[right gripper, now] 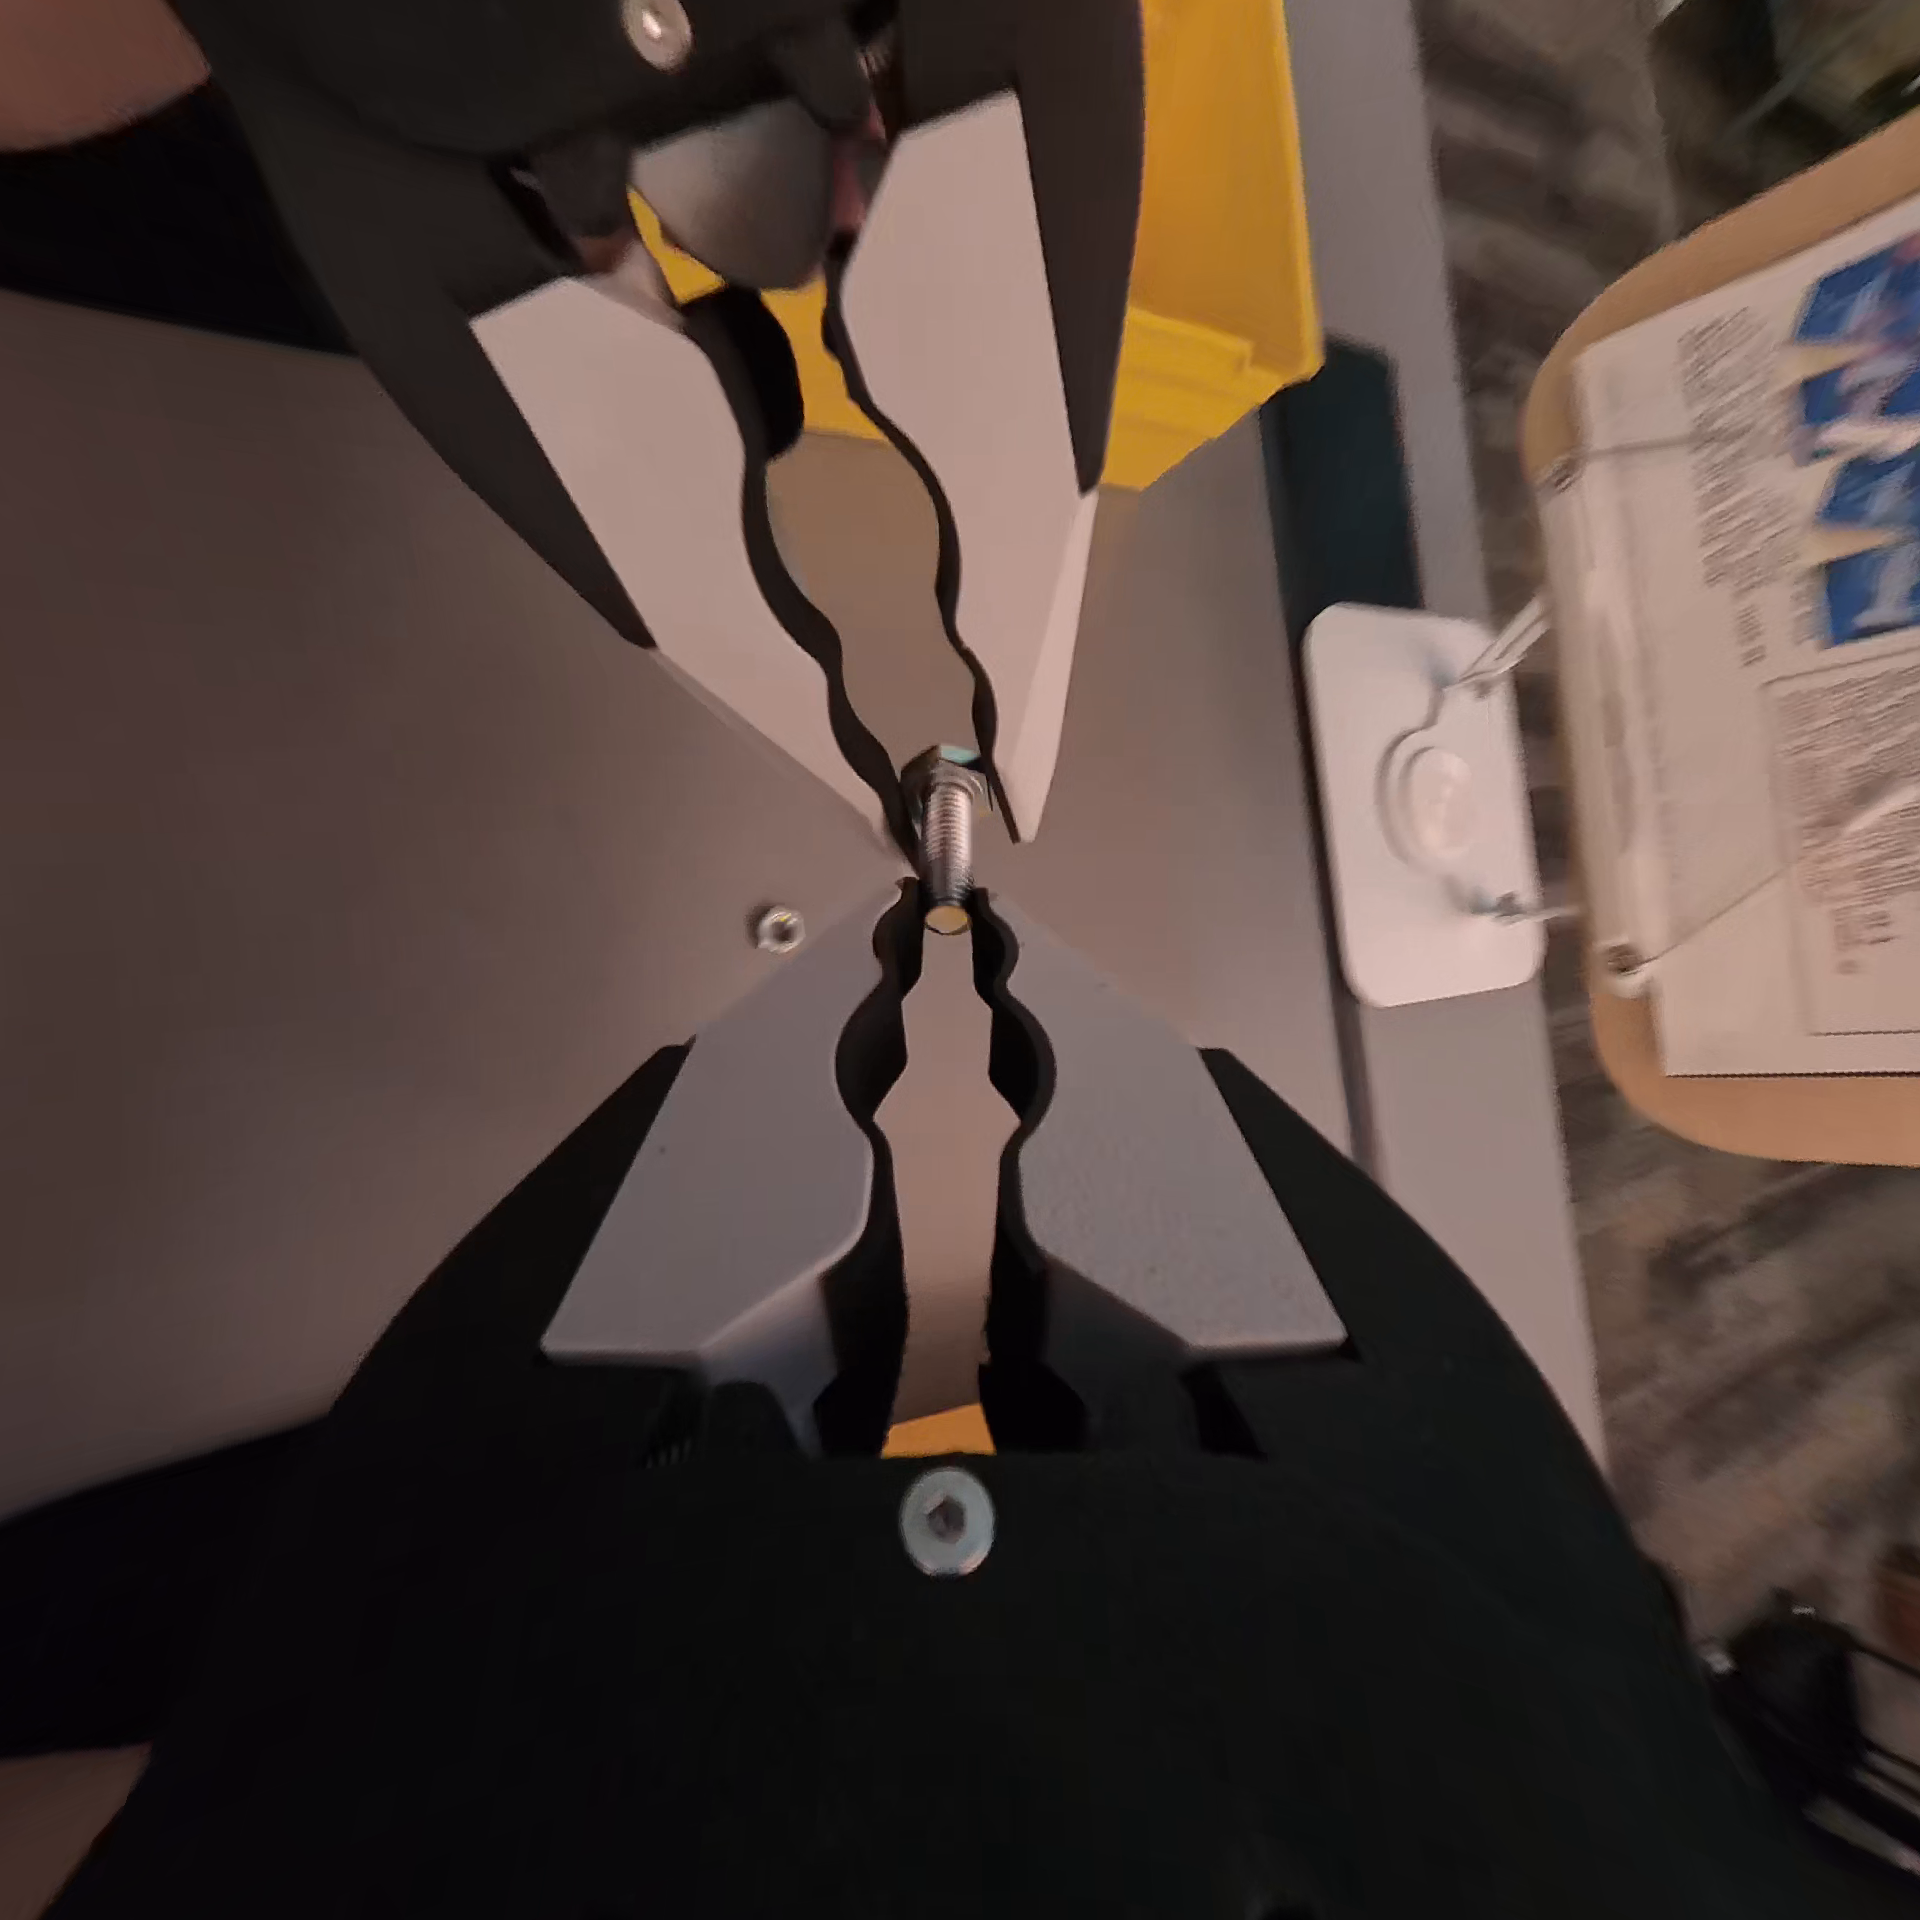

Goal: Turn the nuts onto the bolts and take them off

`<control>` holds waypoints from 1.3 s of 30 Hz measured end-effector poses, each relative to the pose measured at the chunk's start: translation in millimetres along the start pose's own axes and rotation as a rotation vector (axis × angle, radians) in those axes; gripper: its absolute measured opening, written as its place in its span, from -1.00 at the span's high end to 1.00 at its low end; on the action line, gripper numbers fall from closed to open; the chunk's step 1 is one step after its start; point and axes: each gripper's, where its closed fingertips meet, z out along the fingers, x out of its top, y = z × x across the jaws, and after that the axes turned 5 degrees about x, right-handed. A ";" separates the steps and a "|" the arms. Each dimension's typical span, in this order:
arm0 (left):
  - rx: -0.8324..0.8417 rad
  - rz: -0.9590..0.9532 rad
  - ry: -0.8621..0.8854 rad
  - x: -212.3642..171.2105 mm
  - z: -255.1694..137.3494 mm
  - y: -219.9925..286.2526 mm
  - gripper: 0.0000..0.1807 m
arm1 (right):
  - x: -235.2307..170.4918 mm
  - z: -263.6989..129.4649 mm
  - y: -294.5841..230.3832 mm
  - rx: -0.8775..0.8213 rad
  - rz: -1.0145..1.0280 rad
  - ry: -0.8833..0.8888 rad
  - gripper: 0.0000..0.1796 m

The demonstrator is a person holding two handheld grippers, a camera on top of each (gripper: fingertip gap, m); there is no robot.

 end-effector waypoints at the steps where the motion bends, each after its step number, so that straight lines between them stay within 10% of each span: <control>1: 0.018 -0.006 0.018 2.7 -0.6 -3.3 0.82 | 3.6 -3.8 3.5 -0.027 -0.013 0.029 0.92; 14: -0.213 -0.653 0.548 61.9 -57.0 -44.7 0.83 | 66.5 -105.8 35.8 0.261 0.296 0.948 0.70; 28: -0.459 -0.827 0.729 85.5 -80.3 -40.6 0.83 | 90.3 -92.1 13.5 0.469 0.280 1.051 0.91; 39: -0.514 -0.749 0.485 62.6 -62.7 -18.8 0.76 | 76.6 -55.8 3.5 0.616 0.434 0.811 0.92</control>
